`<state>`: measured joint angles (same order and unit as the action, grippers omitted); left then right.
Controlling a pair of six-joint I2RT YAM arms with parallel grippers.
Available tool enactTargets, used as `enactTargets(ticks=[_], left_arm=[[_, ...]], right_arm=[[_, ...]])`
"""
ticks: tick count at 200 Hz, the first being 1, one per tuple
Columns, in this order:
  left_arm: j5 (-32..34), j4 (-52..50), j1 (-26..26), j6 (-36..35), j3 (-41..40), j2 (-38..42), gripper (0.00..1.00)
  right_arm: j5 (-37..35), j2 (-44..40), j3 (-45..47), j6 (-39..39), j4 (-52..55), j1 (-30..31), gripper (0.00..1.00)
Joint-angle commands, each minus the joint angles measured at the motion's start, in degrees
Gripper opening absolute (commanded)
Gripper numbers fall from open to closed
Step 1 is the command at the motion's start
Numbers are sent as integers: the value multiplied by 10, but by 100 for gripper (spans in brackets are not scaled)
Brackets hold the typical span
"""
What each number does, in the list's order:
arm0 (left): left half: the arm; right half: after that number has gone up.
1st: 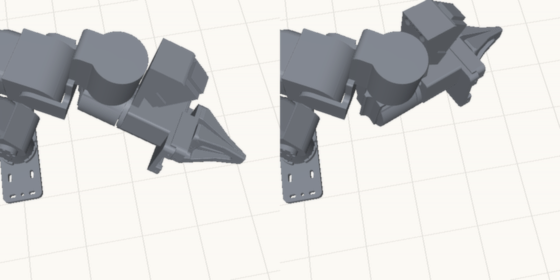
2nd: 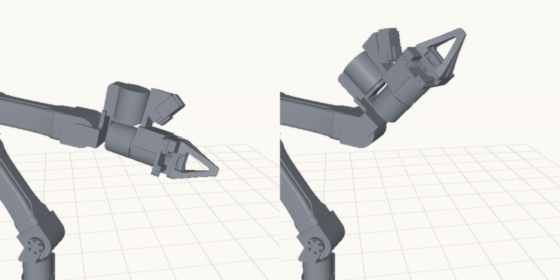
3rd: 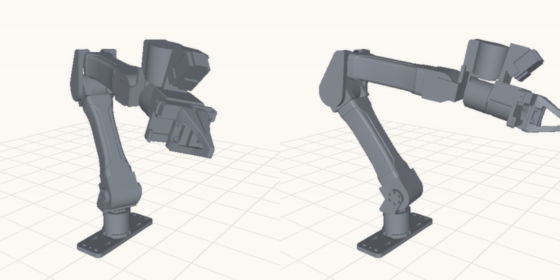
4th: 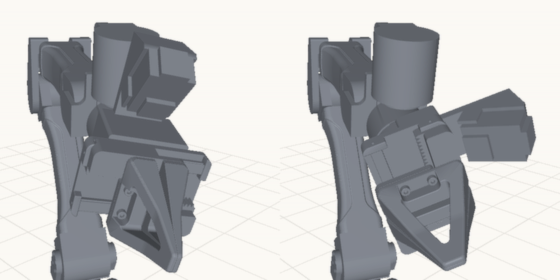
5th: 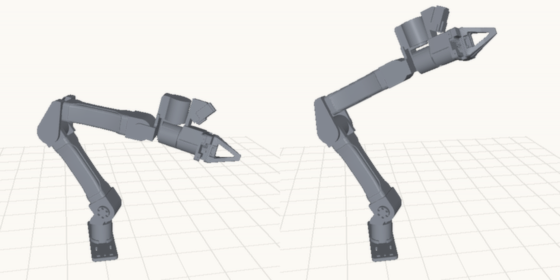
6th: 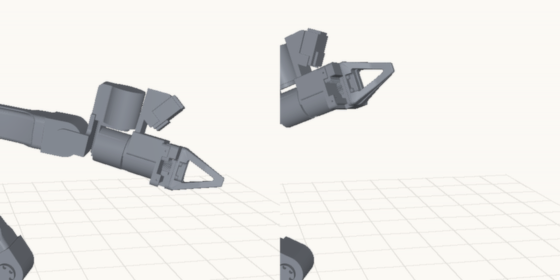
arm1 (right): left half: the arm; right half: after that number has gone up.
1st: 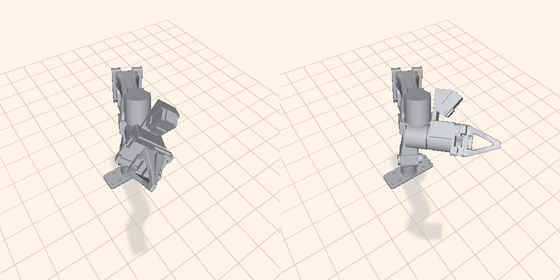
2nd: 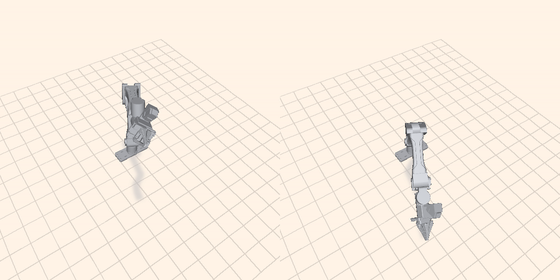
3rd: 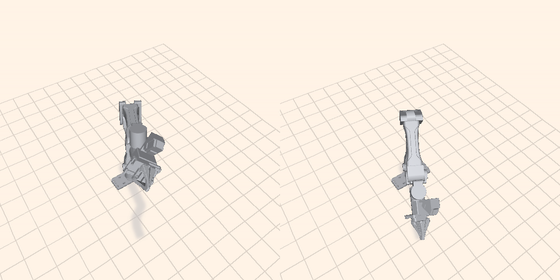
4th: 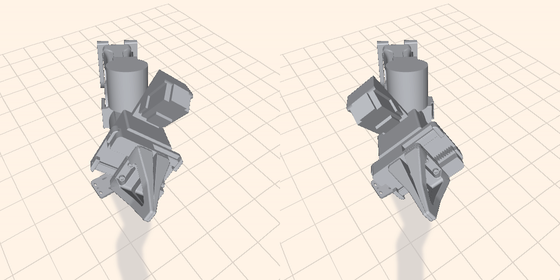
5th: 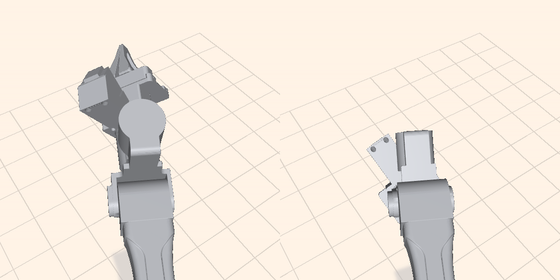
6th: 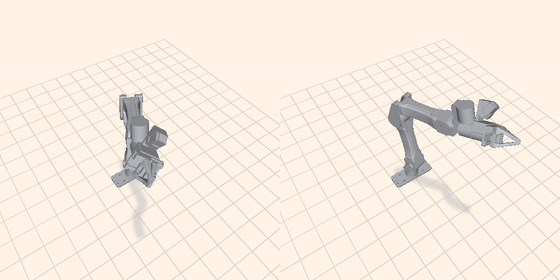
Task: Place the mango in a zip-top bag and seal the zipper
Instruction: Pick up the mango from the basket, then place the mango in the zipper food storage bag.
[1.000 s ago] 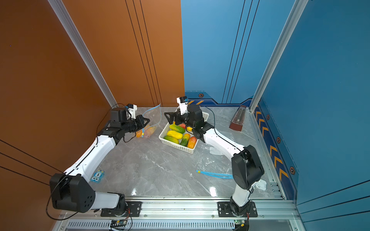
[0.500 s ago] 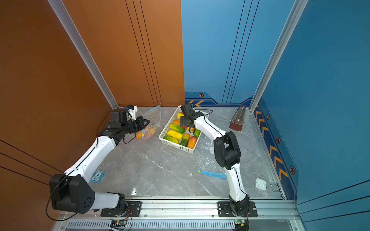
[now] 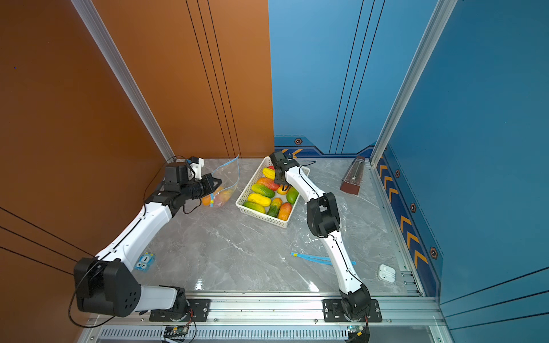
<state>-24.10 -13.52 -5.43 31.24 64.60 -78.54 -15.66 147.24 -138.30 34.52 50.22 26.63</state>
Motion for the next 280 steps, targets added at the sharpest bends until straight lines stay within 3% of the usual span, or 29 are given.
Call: enactTargets(ticks=[1,30,54,82,115,144,162,188,201,246,280], left_arm=[[8,0,9,-12,-8,2,0],[8,0,10,-10,-9,2,0],[11,0,10,-8,-9,5,0],[4,0,10,-3,-7,7,0],[-3,0,2,1,1,13,0],[7,0,-10,-12,7,23,0],[8,0,-16,-12,7,24,0],[4,-1,-19,-10,9,19,0],[4,0,-18,-8,9,16,0],[6,0,-19,11,18,3,0],[0,0,-17,23,28,-13,0]], right_arm=[[-34,26,-19,-3,70,1,70],[5,58,-42,-16,67,-11,69],[21,59,-54,-21,47,-11,51],[-6,6,-52,-28,24,-4,35],[-8,-97,-15,-56,-64,0,33],[5,-195,89,-113,-227,18,30],[63,-267,188,-105,-358,32,29],[241,-365,421,-84,-746,68,29],[253,-360,463,-77,-866,91,28],[281,-239,382,-50,-903,132,27],[278,-219,384,-43,-929,153,28]])
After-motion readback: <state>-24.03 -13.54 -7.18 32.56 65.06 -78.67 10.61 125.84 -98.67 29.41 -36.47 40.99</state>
